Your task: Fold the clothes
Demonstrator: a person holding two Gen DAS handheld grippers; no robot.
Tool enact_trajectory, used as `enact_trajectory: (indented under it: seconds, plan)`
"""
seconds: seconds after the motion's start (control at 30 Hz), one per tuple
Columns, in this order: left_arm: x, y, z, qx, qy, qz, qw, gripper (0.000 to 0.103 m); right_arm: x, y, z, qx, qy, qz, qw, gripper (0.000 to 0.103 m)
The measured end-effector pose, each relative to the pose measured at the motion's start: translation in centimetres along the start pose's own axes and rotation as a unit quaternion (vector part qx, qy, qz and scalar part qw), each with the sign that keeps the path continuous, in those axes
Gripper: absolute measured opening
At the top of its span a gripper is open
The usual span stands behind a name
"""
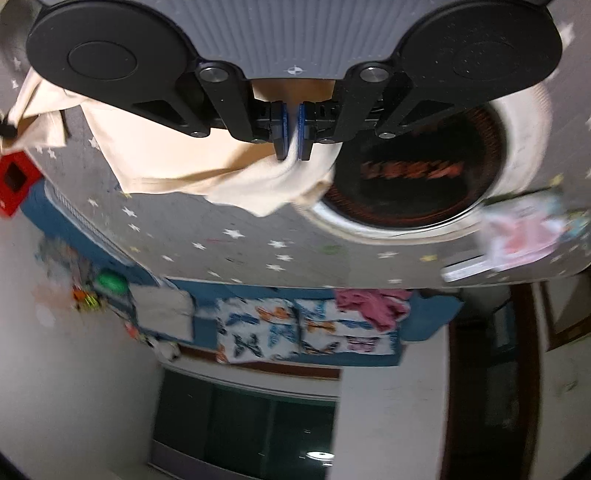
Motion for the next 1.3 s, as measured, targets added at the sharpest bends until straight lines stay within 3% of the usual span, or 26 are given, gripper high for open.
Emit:
enact_trajectory:
  seconds: [0.17,0.4,0.47,0.5,0.57,0.63,0.8,1.0,1.1,1.3]
  plan:
    - [2.6,3.7,-5.2,-0.032,-0.004,-0.044,0.9985,0.006,2.6,-3.2,-0.4,0.033,0.021,0.031,0.999,0.011]
    - [7.7,7.1,-6.5,-0.072,0.066,-0.061,0.9933,0.009,4.6,-4.7,-0.8,0.059,0.031,0.029,0.997,0.025]
    - [8.1,7.7,-7.0,-0.081,0.067,-0.059,0.9927,0.018,4.6,-4.5,-1.0,0.061,0.027,0.02,0.998,0.033]
    - [8.0,7.8,-7.2,-0.085,0.065,-0.056,0.9927,0.032,4.5,-4.4,-1.1,0.062,0.025,0.015,0.998,0.041]
    - [7.7,7.4,-7.5,-0.09,0.052,-0.041,0.9937,0.04,4.2,-3.8,-1.0,0.06,0.022,-0.006,0.998,0.045]
    - [7.0,6.4,-7.4,-0.084,0.04,-0.017,0.9955,0.04,3.6,-2.9,-0.8,0.057,0.021,-0.031,0.998,0.055]
    - [6.1,3.2,-5.4,-0.043,0.032,0.028,0.9982,0.04,3.0,0.0,0.9,0.047,0.028,-0.105,0.993,0.062]
    - [5.8,0.1,-1.7,-0.012,0.048,0.066,0.9966,0.04,3.1,1.2,4.0,0.072,0.042,-0.165,0.983,0.07]
    - [5.8,-0.9,-0.2,-0.009,0.055,0.088,0.9946,0.04,2.8,0.0,4.5,0.086,0.041,-0.156,0.983,0.075]
    - [5.8,-1.8,2.2,-0.013,0.056,0.119,0.9913,0.042,2.2,-5.7,3.8,0.173,0.03,-0.09,0.98,0.076]
Point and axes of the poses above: each gripper's, at about its wrist camera, not at the fingertips, and z roughly the way its jaws point, y to its left, x to its underside, the point moved 6 cm from there along z, roughly the way its jaws point, and after that the axes turned 1 degree about z, right-handed, at the moved point
